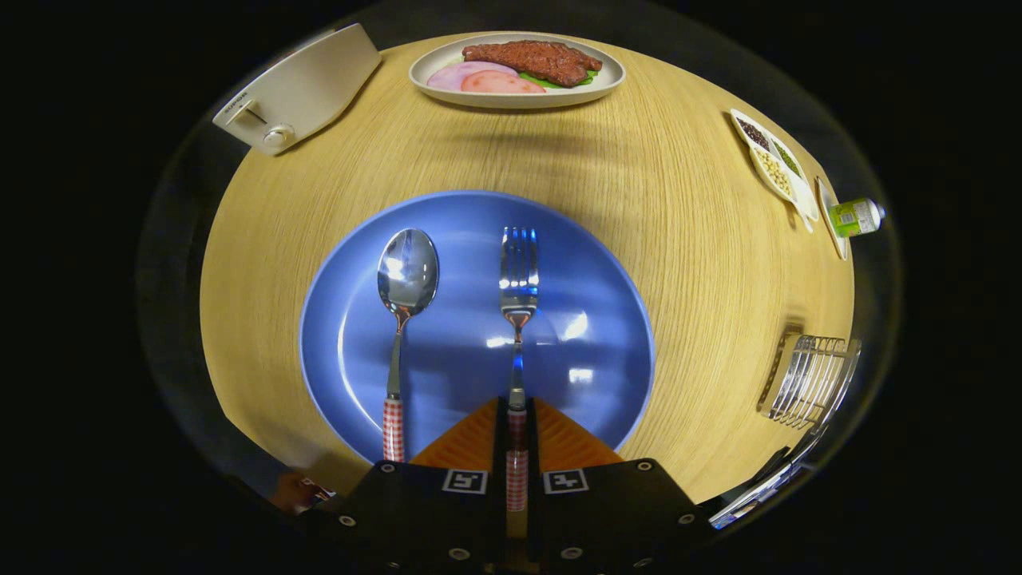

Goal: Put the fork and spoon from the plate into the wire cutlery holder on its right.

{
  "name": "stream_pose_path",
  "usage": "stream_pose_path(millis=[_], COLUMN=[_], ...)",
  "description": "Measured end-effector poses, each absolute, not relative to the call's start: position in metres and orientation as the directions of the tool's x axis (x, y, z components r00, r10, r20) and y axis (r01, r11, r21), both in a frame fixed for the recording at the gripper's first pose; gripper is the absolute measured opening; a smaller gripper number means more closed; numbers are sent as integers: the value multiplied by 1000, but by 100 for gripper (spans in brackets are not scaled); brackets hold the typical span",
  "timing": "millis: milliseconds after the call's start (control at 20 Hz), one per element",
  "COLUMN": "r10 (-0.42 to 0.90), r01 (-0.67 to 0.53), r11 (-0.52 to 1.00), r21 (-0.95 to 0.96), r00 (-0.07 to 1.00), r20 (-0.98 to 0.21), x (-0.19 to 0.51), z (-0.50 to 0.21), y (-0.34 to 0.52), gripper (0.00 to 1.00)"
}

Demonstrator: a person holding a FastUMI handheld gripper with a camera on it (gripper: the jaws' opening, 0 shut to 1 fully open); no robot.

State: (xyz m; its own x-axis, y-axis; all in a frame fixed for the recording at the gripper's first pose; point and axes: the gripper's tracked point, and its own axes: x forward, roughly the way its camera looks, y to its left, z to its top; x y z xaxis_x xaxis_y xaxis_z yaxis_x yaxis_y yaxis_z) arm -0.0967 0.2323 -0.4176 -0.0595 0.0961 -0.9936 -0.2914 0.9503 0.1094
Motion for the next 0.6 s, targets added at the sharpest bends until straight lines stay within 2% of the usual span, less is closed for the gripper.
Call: stream_pose_path(millis=[150, 600], r10=[115, 125], r01=[-285, -223], r11=[950, 968], r21=[124, 115], r00=[-49, 30], r20=[-992, -992], x=[-96, -88], z=[-411, -345], y=[230, 165], gripper=[7, 6])
